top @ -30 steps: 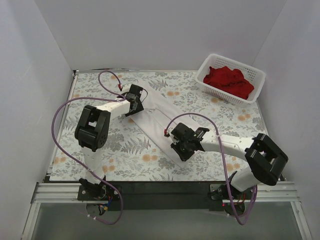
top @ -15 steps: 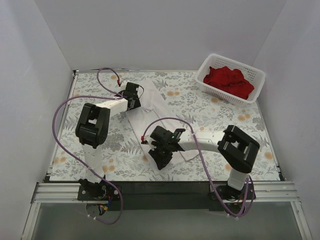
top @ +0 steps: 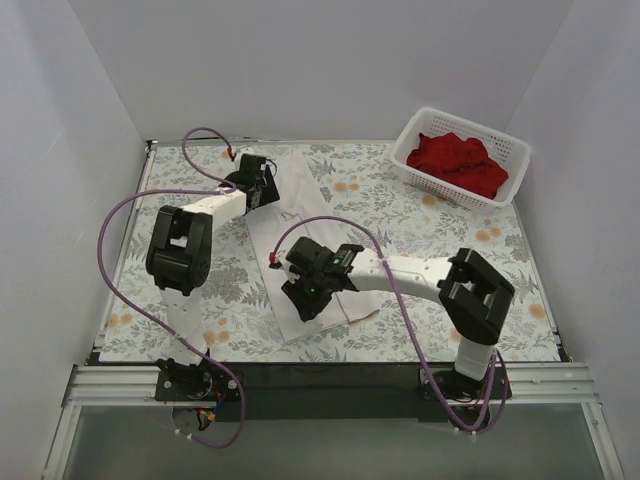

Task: Fold and stack the t-shirts
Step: Fold the tshirt

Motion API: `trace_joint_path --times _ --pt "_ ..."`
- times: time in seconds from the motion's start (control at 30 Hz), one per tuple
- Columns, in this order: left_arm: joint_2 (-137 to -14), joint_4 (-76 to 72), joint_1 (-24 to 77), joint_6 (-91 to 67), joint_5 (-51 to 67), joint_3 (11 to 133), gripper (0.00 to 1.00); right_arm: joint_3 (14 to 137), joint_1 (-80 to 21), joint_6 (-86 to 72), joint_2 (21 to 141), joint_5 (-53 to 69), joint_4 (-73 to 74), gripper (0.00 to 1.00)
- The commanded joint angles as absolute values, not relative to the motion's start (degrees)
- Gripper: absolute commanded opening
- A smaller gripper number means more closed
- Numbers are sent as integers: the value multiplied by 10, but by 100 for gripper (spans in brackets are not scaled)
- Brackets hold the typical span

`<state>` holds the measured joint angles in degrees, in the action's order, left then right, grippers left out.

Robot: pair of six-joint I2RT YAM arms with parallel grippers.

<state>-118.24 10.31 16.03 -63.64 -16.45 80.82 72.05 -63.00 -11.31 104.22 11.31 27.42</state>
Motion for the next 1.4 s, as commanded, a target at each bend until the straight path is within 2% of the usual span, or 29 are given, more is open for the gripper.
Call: trace_joint_path --times 0.0,0.17,0.33,0.53,0.77,1.03,1.37 --pt "-1072 105 165 -669 -141 797 67 686 -620 -119 959 20 316 39" --pt "-984 160 185 -718 -154 769 69 614 -571 -131 878 -55 322 54" --pt "-912 255 225 -782 -168 697 69 551 -480 -129 839 -47 314 54" --pt "-784 294 260 -843 -128 555 69 499 -386 -117 816 21 280 51" --pt "-684 353 305 -901 -95 447 70 462 -373 -134 824 84 243 47" --pt "-636 397 339 -937 -67 383 67 412 -372 -150 823 72 229 42" --pt "-642 407 366 -962 -40 355 64 395 -372 -163 821 110 227 33"
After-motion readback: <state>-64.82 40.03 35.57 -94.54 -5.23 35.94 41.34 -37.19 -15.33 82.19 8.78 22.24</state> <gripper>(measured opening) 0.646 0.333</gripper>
